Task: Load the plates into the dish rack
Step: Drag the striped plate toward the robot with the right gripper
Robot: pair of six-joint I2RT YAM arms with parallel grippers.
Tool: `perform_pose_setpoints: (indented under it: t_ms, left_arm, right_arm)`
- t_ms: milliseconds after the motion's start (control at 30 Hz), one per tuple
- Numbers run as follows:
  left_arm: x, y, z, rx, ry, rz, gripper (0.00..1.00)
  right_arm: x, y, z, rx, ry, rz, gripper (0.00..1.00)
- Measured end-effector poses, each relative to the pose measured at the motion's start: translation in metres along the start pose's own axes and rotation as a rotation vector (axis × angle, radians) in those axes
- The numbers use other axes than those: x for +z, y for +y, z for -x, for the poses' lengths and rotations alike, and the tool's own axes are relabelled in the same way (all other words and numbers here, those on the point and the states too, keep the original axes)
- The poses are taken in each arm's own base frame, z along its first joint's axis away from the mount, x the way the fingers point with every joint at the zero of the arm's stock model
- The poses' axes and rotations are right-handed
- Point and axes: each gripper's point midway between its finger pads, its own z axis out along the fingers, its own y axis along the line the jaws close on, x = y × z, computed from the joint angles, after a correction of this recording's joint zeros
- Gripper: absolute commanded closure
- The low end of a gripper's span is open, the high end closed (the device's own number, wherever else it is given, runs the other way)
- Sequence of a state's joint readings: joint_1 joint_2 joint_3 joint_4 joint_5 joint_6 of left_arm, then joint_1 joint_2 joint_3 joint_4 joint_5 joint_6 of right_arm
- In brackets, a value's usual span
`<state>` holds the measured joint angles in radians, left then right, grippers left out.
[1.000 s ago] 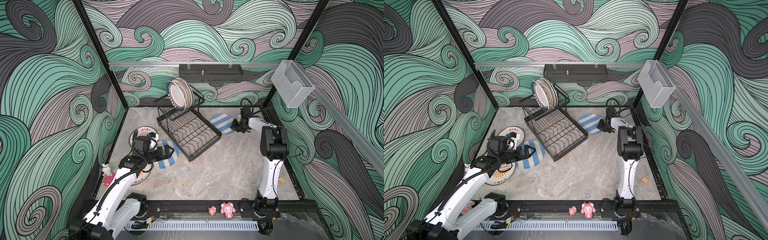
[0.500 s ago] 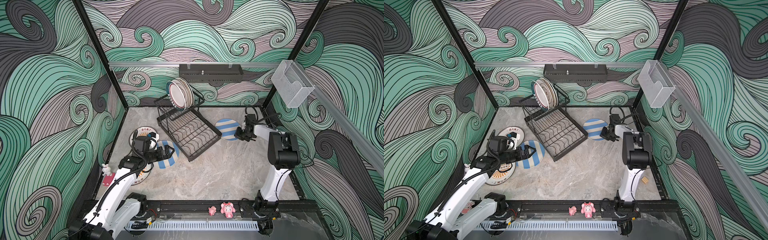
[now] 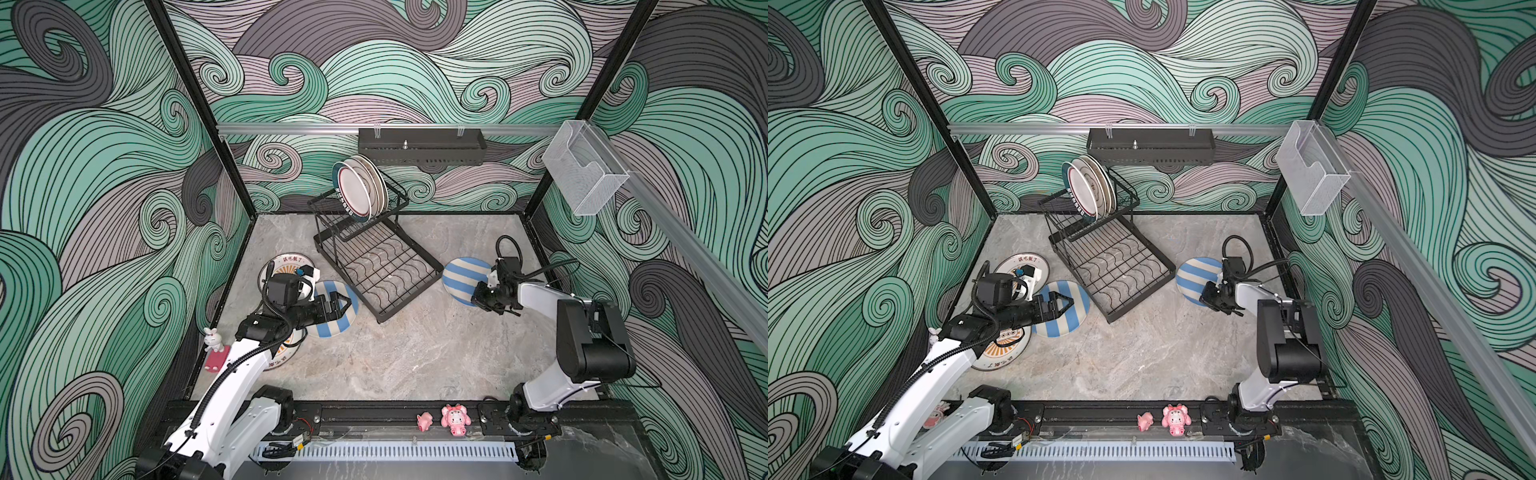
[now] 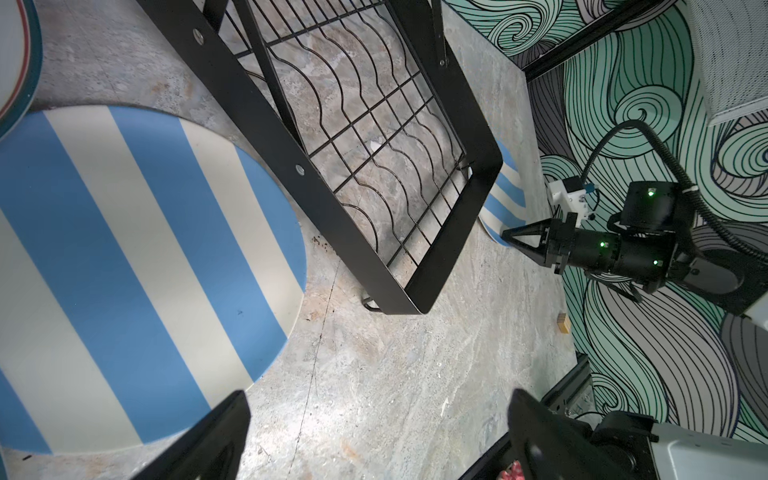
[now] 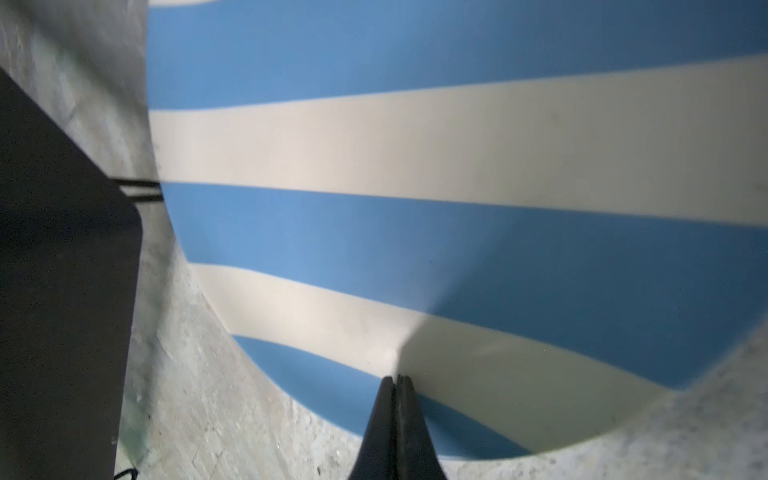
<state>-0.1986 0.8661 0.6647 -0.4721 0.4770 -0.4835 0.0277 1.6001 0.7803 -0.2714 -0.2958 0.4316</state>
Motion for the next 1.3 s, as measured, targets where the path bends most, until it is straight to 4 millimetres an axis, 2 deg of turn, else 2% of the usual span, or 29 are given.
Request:
perform_pose_setpoints:
  t_ms: [300,733,1133,1167,1300]
  left_arm:
    - [0.001,0.0,-0.003,-0.002,0.009,-0.009,0.02]
    - [0.01,-0.003,-0.01,-0.009,0.056,-0.026,0.01]
    - [0.016,-0.019,-0.026,0.04,0.114,-0.059,0.01]
    - [0.017,-0.022,-0.027,0.05,0.119,-0.069,0.01]
    - [0.019,-0.039,-0.035,0.101,0.139,-0.123,0.01]
  right_arm:
    - [-0.002,0.028,-0.058,-0.084,0.06,0.042,1.0]
    - [0.014,0.096,-0.123,-0.183,0.161,0.157,1.0]
    - [0.022,0.137,-0.139,-0.229,0.207,0.211,0.99]
    - [0.021,0.14,-0.138,-0.232,0.211,0.21,0.97]
    - [0.002,0.145,-0.128,-0.257,0.182,0.202,0.75]
